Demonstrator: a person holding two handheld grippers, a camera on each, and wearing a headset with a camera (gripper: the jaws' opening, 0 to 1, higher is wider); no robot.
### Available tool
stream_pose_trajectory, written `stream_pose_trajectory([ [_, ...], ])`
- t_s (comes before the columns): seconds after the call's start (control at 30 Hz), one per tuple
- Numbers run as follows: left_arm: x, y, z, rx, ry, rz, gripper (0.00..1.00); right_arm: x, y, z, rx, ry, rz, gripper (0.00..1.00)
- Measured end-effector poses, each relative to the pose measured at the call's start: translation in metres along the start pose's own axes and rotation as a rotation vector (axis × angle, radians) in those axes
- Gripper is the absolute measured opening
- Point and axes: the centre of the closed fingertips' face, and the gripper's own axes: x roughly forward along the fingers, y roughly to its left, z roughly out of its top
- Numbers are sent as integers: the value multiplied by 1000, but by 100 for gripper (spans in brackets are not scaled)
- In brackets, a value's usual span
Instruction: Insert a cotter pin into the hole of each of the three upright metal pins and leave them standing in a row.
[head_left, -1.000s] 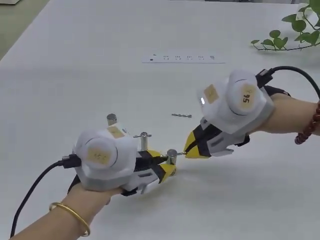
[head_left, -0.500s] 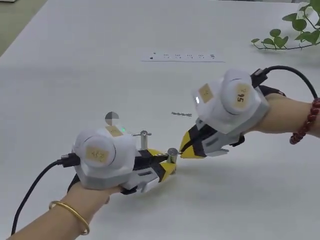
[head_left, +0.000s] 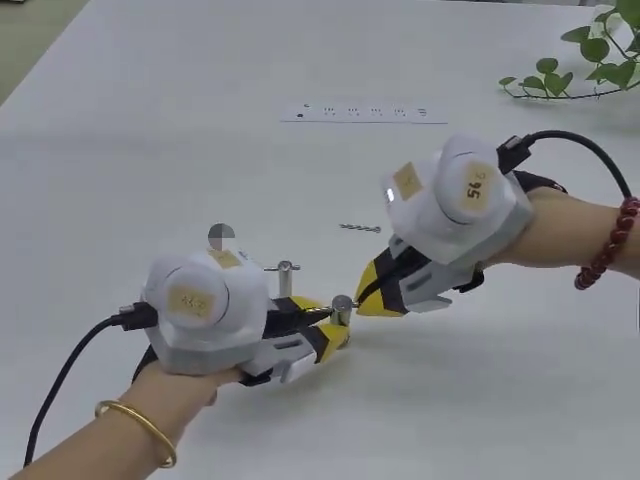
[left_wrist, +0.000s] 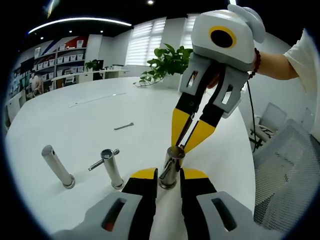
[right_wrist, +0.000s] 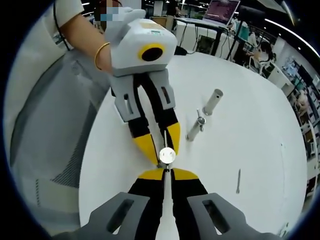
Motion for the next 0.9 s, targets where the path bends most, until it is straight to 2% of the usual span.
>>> stream_pose_trajectory([
  [0.2, -7, 5, 0, 8, 9, 8, 22, -1, -2, -1, 20, -7, -2, 13],
  [0.43, -16, 4, 0, 51, 17, 12, 26, -1, -1, 7, 50, -64, 7, 19],
  [0.73, -23, 3, 4, 61, 4, 14, 29, 4, -4, 15, 106, -137, 15, 20],
  [0.9, -26, 1, 3, 64, 7, 7, 30, 8, -1, 18, 120, -159, 30, 21],
])
